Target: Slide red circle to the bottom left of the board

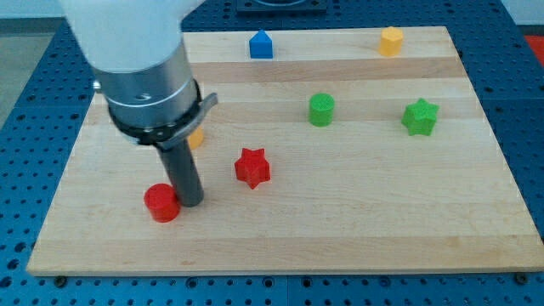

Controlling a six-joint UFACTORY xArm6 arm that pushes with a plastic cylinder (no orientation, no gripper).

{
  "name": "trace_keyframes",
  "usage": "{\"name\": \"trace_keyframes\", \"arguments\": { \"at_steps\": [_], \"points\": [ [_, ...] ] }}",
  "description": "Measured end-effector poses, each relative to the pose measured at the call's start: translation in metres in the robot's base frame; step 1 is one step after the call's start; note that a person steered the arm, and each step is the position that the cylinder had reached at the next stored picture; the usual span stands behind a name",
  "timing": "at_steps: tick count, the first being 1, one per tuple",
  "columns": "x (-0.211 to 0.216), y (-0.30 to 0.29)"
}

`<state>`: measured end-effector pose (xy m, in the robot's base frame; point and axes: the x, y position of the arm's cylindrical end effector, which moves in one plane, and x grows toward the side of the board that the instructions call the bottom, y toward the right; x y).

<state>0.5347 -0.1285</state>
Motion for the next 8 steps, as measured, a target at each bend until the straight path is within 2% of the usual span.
{"name": "trace_keyframes", "arguments": {
  "at_steps": [3, 8],
  "points": [
    [0.003, -0.065],
    [0.046, -0.056]
  ]
}}
